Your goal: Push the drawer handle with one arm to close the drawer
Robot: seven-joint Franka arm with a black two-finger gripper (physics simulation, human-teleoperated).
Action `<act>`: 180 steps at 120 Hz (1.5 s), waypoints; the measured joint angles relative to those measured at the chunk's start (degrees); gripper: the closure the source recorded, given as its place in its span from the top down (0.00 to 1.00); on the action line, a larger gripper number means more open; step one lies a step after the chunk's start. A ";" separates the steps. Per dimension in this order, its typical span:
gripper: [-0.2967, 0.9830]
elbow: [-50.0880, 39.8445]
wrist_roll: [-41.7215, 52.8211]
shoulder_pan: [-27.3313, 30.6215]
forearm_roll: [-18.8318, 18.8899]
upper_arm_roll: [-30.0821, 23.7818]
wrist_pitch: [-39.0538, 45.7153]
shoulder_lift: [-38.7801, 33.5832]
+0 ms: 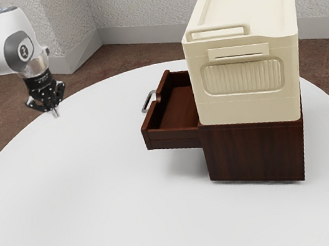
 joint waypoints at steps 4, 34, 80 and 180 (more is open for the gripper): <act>0.16 0.84 -1.84 0.06 0.00 -0.01 0.75 1.29; 0.16 7.79 -12.52 0.08 -0.36 -0.38 6.60 10.65; 0.15 19.78 -21.79 -1.42 -1.18 -4.70 14.09 22.02; 0.15 25.72 -33.57 -7.67 -2.00 -7.47 26.73 28.65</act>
